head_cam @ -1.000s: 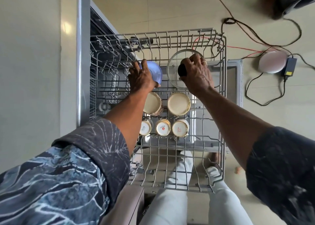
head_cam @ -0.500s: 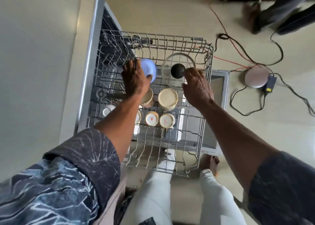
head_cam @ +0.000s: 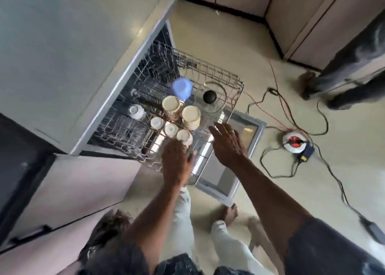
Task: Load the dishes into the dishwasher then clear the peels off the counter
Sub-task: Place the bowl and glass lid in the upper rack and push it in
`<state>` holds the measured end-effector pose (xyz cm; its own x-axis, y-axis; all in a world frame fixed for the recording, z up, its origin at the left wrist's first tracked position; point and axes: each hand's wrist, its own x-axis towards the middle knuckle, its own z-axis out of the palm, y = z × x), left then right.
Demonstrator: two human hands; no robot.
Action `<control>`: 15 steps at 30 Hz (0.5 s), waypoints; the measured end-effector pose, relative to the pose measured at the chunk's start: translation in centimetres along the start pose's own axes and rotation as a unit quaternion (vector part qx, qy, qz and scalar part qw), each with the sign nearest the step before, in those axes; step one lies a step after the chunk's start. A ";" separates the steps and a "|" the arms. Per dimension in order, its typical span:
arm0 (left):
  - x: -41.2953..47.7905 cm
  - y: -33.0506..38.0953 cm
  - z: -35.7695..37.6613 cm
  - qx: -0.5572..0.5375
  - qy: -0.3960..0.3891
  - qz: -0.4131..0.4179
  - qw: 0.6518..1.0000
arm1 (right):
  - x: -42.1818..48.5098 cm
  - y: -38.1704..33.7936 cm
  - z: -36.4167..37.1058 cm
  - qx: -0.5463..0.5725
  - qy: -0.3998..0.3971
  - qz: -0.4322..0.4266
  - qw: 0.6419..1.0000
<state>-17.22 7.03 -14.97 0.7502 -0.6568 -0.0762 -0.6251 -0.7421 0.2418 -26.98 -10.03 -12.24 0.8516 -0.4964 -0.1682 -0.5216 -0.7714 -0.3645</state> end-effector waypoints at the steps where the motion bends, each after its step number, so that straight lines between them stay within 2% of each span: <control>1: -1.5 0.5 0.1 -0.013 -0.004 -0.018 1.000 | -0.3 0.3 -0.3 -0.010 -0.006 -0.007 1.000; 7: -6.3 2.9 1.1 -0.045 -0.009 -0.076 0.996 | 0.4 0.6 -1.0 -0.044 -0.034 -0.049 0.997; 15: -5.0 4.2 3.1 -0.060 -0.027 -0.110 0.992 | 2.5 1.0 -0.7 -0.073 -0.087 -0.085 0.990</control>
<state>-24.29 6.76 -16.59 0.8503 -0.4902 -0.1915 -0.4159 -0.8489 0.3262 -25.37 -12.33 -12.36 0.9172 -0.2884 -0.2750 -0.3609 -0.8936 -0.2667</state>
